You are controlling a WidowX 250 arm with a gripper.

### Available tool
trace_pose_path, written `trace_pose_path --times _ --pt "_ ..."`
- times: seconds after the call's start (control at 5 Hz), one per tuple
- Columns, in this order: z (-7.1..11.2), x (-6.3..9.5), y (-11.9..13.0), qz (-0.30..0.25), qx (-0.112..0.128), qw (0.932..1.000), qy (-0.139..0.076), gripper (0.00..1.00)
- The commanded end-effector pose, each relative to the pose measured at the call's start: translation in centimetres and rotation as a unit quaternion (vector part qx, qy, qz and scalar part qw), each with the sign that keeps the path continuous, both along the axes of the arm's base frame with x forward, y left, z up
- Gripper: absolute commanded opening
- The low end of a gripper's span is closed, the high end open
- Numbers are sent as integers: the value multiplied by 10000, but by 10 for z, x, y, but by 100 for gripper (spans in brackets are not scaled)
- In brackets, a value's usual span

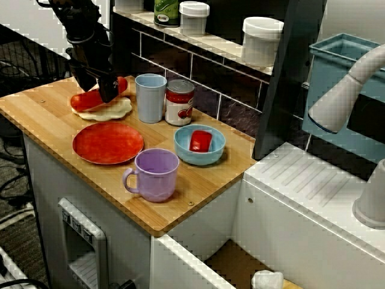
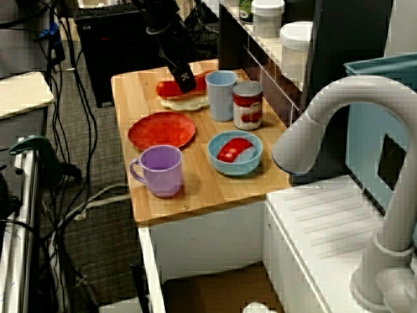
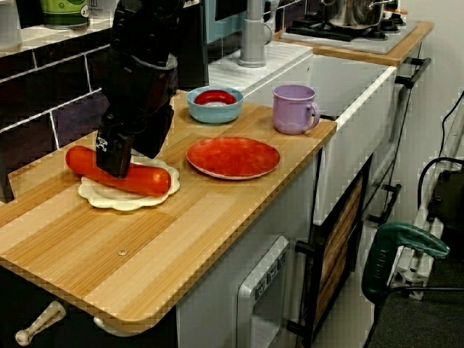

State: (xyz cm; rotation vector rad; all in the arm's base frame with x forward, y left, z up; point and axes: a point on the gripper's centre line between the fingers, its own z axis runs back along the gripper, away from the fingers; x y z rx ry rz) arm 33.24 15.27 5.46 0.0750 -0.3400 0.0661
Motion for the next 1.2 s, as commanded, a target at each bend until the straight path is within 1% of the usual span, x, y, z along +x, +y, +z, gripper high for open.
trace_pose_path --times 0.0,0.2,0.4,0.6,0.8,1.0 --pt "0 0 0 0 0 10000 0 100" --pt "17 2 -10 -276 41 9996 -103 100" --pt "36 0 -14 -519 -78 9986 -83 100" --pt "48 -7 -16 -746 -139 9971 -80 100" --pt "52 -15 -17 -911 -186 9956 -73 100" --pt "59 -23 -18 -1115 -325 9932 -60 100"
